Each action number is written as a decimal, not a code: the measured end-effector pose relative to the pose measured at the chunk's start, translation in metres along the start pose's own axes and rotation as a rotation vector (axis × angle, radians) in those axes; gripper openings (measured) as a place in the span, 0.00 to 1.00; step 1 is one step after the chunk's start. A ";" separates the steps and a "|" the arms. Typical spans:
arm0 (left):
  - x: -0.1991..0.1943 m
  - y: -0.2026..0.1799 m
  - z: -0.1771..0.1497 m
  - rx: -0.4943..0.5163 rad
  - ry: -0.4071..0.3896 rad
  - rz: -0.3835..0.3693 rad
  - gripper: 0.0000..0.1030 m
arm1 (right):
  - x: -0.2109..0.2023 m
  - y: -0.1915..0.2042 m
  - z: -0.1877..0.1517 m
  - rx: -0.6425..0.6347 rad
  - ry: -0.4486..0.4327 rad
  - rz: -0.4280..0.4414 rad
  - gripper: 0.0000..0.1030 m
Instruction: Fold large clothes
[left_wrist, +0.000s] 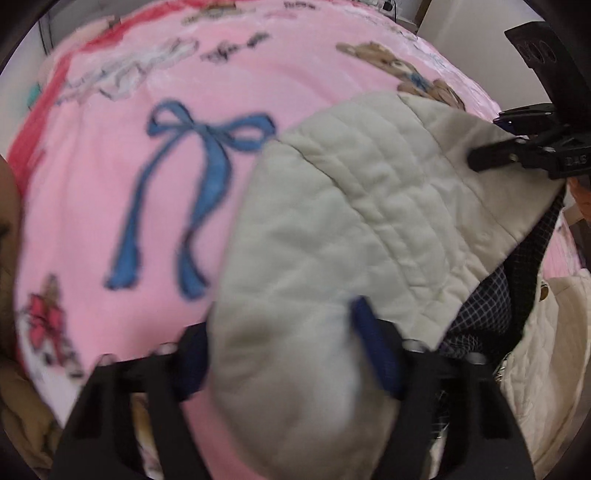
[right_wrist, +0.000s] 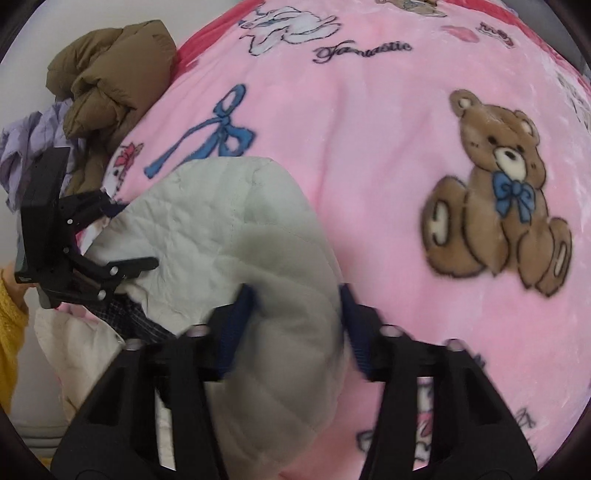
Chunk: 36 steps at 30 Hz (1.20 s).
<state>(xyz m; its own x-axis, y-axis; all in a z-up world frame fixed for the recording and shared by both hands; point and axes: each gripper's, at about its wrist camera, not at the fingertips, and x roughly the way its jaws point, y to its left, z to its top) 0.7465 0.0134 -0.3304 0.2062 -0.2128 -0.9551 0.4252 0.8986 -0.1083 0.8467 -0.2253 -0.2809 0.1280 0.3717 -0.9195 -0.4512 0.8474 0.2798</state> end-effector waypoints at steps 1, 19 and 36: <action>0.001 -0.003 0.000 0.005 -0.006 0.004 0.57 | 0.003 0.000 -0.001 -0.001 0.001 -0.008 0.29; -0.132 -0.074 -0.081 0.043 -0.229 0.062 0.11 | -0.116 0.075 -0.118 -0.074 -0.245 0.052 0.11; -0.117 -0.180 -0.258 0.156 -0.274 0.289 0.11 | -0.098 0.129 -0.313 0.050 -0.238 0.008 0.10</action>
<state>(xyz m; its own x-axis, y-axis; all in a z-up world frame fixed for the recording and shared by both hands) 0.4185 -0.0247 -0.2703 0.5538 -0.0735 -0.8294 0.4392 0.8720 0.2160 0.5000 -0.2710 -0.2416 0.3316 0.4524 -0.8279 -0.4092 0.8596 0.3058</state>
